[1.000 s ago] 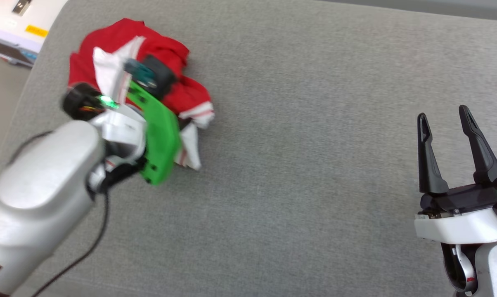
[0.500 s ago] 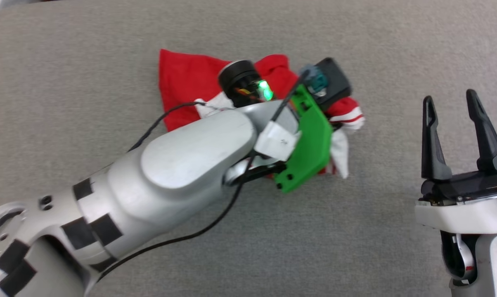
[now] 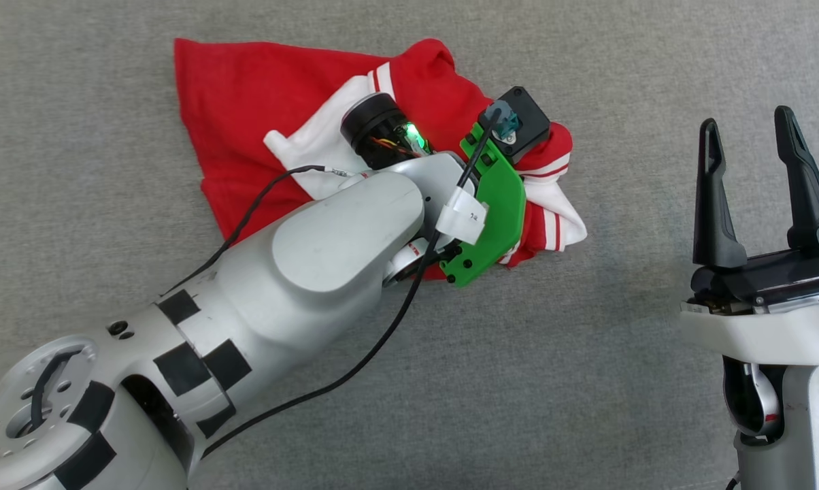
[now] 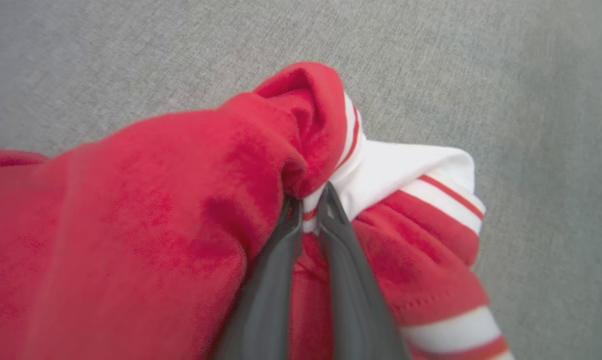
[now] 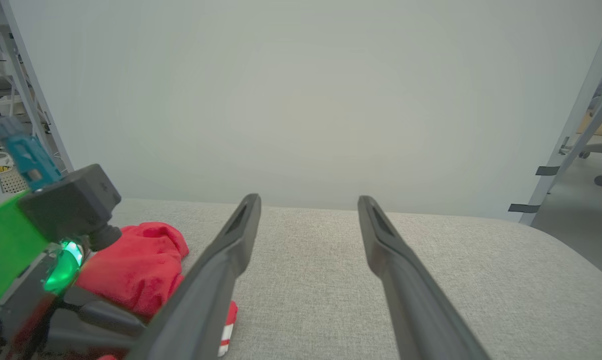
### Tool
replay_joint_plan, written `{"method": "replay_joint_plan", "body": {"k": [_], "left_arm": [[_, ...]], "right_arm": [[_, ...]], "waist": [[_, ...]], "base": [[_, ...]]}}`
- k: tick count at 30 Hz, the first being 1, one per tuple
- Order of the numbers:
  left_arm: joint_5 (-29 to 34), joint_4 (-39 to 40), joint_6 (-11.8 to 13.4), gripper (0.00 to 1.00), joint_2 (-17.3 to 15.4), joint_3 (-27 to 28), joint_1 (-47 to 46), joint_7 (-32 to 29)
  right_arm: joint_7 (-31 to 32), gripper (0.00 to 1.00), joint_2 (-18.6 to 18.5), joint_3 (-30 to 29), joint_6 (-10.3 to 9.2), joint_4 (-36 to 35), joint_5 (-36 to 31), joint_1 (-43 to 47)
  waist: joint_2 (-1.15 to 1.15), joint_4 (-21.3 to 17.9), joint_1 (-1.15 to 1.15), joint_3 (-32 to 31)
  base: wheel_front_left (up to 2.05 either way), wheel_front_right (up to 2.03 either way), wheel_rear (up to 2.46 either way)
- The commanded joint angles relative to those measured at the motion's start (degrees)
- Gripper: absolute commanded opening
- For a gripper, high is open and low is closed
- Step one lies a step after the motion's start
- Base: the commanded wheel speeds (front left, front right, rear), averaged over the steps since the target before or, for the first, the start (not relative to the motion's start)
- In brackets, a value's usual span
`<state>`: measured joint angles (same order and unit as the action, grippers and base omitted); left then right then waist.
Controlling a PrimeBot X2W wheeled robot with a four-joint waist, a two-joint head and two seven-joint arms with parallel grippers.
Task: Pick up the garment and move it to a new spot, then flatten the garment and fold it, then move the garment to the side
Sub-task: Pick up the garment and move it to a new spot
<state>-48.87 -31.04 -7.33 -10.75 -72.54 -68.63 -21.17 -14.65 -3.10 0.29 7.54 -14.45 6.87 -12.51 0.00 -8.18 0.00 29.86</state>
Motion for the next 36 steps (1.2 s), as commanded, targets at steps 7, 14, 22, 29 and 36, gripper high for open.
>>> {"method": "replay_joint_plan", "body": {"k": [7,14,22,29,36], "left_arm": [[-0.1,-4.2,-0.2,1.00,1.7,-0.8,3.5,7.6],[2.1,-6.6,1.5,1.00,2.5,1.9,4.1,26.1],[4.5,-1.4,10.7,1.00,-1.3,5.9,11.3,35.5],[9.9,11.5,21.2,1.00,-7.8,16.9,22.1,36.1],[17.4,21.7,27.7,1.00,-12.4,30.1,37.2,36.2]], "right_arm": [[-0.3,1.00,0.2,-0.4,-0.05,0.7,0.6,-0.5],[-0.3,1.00,0.2,-1.6,-0.05,1.1,-0.2,2.7],[-0.3,1.00,0.1,-2.0,-0.05,1.5,-0.7,6.4],[-0.3,1.00,-0.2,-3.0,-0.05,1.5,-0.9,9.2],[-0.3,1.00,-0.6,-3.6,-0.05,1.9,-1.0,11.6]], "waist": [[0.00,-0.2,0.00,-0.3],[0.00,4.0,0.00,-7.2],[0.00,8.0,0.00,-14.2],[0.00,10.3,0.00,-18.3],[0.00,11.4,0.00,-21.4]], "base": [[0.00,0.00,0.00],[0.00,0.00,0.00],[0.00,0.00,0.00],[0.00,0.00,0.00],[0.00,0.00,0.00]]}}
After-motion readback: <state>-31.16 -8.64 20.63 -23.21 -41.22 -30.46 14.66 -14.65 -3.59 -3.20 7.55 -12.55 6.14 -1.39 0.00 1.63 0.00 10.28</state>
